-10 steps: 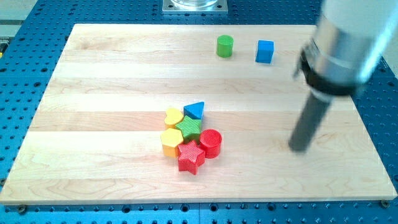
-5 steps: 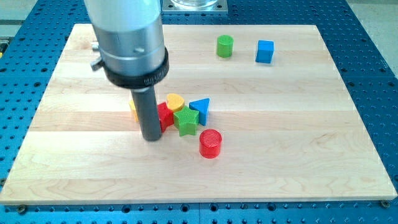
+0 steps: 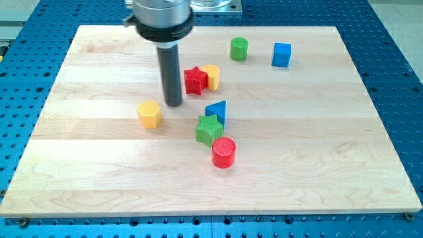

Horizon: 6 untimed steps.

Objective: Move the yellow heart and the red star diagonal to the yellow hexagon

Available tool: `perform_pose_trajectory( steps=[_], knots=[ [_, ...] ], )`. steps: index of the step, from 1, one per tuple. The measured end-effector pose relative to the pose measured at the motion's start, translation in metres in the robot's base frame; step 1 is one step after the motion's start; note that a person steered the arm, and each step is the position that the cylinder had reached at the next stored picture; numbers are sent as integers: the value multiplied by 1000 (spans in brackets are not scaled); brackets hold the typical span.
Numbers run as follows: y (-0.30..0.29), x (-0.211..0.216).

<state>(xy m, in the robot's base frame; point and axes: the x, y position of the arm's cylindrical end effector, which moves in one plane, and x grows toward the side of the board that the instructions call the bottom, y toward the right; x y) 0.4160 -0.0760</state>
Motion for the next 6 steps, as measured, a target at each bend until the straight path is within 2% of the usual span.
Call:
perform_pose_trajectory(
  steps=[1,2,4,5,6],
  knots=[
    [0,-33],
    [12,-41],
    [116,1],
    [151,8],
    [166,-9]
  ],
)
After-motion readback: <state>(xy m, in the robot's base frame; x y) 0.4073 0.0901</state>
